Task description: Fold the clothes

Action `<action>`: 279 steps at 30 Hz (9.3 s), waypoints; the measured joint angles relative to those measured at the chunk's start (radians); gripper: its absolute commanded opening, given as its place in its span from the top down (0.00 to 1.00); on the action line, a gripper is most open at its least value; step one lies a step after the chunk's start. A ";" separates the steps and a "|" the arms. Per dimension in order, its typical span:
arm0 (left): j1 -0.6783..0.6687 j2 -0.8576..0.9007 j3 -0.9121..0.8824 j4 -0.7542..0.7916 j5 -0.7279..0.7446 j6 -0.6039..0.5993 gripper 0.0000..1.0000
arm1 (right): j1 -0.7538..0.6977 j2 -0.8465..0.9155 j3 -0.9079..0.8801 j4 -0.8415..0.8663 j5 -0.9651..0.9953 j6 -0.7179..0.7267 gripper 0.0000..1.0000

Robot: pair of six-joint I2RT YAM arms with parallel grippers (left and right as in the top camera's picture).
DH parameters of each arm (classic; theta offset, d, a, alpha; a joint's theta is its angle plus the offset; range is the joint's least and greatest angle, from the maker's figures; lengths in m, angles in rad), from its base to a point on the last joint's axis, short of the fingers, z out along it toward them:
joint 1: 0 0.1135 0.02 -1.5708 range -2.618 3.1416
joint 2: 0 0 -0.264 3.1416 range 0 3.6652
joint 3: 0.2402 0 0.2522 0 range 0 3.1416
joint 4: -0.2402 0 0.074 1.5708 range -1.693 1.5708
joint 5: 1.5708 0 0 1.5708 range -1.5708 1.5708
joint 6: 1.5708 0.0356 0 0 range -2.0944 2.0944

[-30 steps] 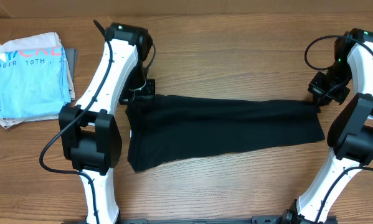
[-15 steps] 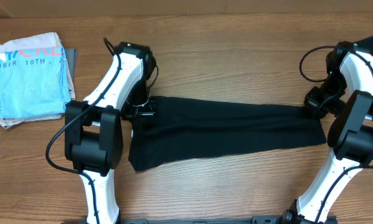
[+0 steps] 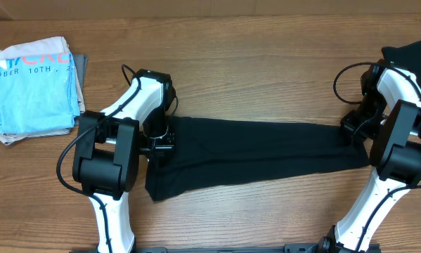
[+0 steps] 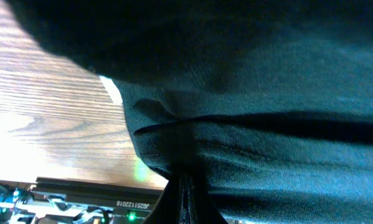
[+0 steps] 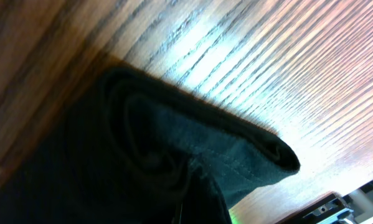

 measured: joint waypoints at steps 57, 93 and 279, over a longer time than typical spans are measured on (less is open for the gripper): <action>-0.068 -0.167 -0.186 0.485 -0.003 -0.083 0.96 | -0.001 -0.011 0.404 0.258 -0.031 -0.045 0.00; 0.121 -0.200 0.265 0.304 0.006 -0.085 0.96 | -0.001 -0.011 0.404 0.262 -0.031 -0.045 0.00; -0.086 -0.425 0.275 0.450 -0.234 -0.048 0.00 | 0.439 -0.299 -0.103 0.423 -0.306 -0.182 0.96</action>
